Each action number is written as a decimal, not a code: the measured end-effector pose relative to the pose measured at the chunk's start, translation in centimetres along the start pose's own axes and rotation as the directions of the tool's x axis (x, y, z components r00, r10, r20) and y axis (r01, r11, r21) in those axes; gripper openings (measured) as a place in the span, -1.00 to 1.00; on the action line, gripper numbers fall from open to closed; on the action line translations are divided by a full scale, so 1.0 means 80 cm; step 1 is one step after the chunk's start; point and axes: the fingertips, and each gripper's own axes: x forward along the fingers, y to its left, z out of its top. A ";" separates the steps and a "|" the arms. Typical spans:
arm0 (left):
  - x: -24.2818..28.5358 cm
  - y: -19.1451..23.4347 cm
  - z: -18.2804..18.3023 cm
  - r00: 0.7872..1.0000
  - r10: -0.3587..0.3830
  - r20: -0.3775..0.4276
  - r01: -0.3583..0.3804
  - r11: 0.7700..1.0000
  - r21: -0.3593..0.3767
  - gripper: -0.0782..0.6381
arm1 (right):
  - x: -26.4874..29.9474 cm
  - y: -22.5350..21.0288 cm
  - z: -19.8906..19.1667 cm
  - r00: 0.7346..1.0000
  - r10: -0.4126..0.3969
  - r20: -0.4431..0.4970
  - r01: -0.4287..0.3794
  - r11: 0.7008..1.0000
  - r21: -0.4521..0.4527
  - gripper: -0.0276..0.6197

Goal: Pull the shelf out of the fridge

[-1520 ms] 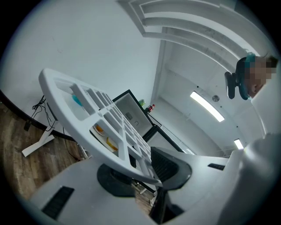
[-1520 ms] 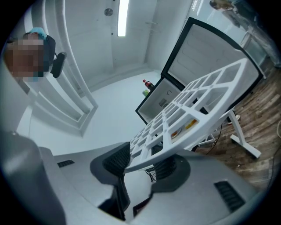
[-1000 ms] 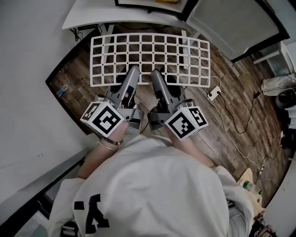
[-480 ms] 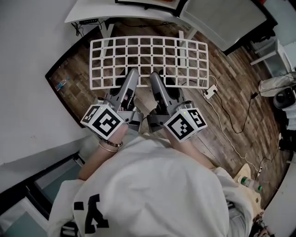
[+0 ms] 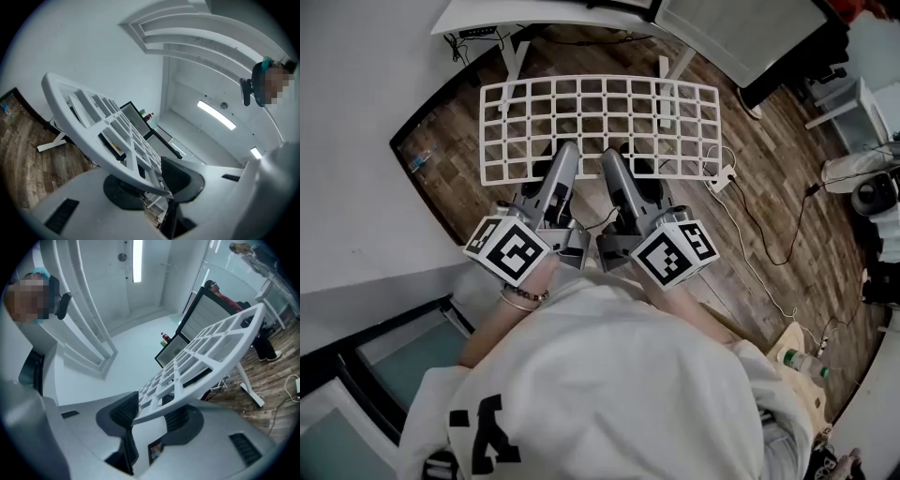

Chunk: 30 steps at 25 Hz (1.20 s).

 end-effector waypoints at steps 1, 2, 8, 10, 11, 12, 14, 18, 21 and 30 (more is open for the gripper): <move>-0.001 -0.001 -0.002 1.000 0.001 -0.001 -0.001 1.000 -0.001 -0.47 | -0.002 0.000 -0.001 1.000 0.000 -0.002 0.000 1.000 0.001 -0.42; -0.002 -0.001 -0.002 1.000 0.001 -0.002 -0.001 1.000 0.000 -0.47 | -0.003 0.000 -0.001 1.000 0.001 -0.002 0.000 1.000 0.003 -0.42; -0.006 0.004 0.008 1.000 0.004 0.003 -0.004 1.000 0.007 -0.47 | 0.005 0.007 -0.005 1.000 0.010 0.000 -0.010 1.000 0.003 -0.42; -0.007 0.006 0.007 1.000 0.010 0.000 -0.010 1.000 0.008 -0.47 | 0.006 0.007 -0.007 1.000 0.009 -0.003 -0.009 1.000 0.007 -0.42; -0.007 0.007 0.007 1.000 0.011 -0.003 -0.011 1.000 0.006 -0.47 | 0.006 0.006 -0.008 1.000 0.008 -0.005 -0.008 1.000 0.009 -0.42; -0.006 0.008 0.007 1.000 0.012 -0.006 -0.012 1.000 0.004 -0.47 | 0.007 0.005 -0.009 1.000 0.006 -0.007 -0.006 1.000 0.012 -0.42; -0.008 0.010 0.006 1.000 0.017 -0.010 -0.017 1.000 -0.001 -0.47 | 0.007 0.005 -0.012 1.000 0.001 -0.012 0.000 1.000 0.020 -0.42; -0.013 0.010 0.005 1.000 0.021 -0.015 -0.021 1.000 -0.001 -0.47 | 0.004 0.007 -0.016 1.000 -0.002 -0.013 0.002 1.000 0.023 -0.42; -0.015 0.011 0.004 1.000 0.024 -0.016 -0.024 1.000 -0.002 -0.47 | 0.003 0.008 -0.019 1.000 -0.002 -0.020 0.003 1.000 0.026 -0.42; -0.018 0.003 -0.001 1.000 0.016 -0.013 -0.016 1.000 -0.003 -0.47 | -0.007 0.009 -0.015 1.000 -0.002 -0.015 0.002 1.000 0.013 -0.41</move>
